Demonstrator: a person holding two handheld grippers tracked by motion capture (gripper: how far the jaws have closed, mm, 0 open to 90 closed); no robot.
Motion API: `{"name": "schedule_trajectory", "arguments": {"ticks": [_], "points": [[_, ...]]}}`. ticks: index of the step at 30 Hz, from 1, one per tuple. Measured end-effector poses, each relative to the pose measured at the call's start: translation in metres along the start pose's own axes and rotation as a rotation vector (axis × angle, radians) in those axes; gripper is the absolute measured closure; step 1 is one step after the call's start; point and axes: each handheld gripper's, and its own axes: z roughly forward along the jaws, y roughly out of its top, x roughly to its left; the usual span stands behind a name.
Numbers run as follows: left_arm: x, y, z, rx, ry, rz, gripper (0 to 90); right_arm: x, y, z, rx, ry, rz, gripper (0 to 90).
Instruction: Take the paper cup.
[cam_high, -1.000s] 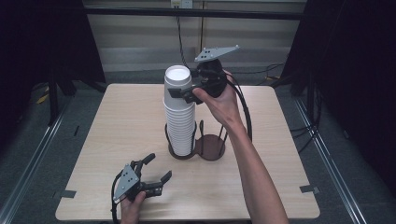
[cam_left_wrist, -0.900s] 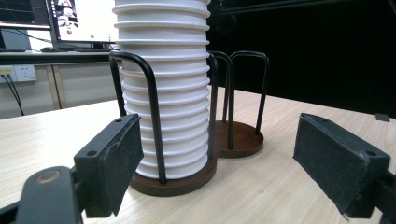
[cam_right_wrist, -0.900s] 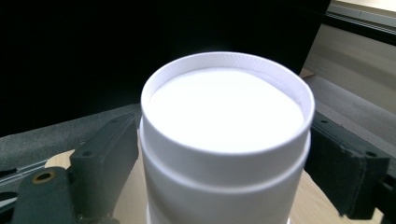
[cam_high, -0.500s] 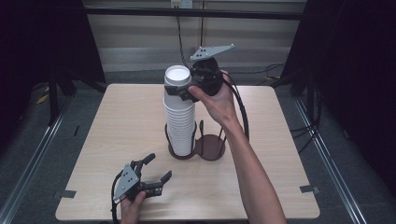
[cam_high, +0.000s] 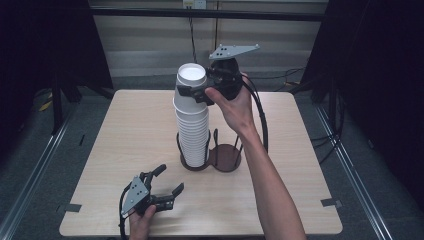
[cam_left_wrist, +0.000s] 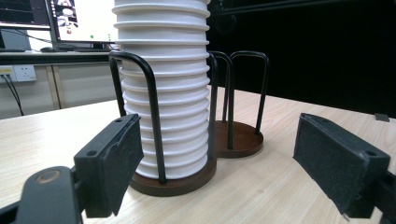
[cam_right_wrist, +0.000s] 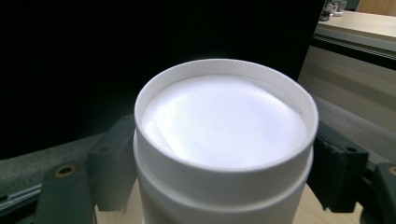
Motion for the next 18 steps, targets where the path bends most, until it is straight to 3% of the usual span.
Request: {"name": "schedule_trajectory", "arguments": {"ticks": [18], "points": [[0.000, 0.000, 0.000, 0.000, 0.000, 0.000, 15.5, 0.001, 0.007, -0.014, -0.118, -0.003, 0.024, 21.8]]}}
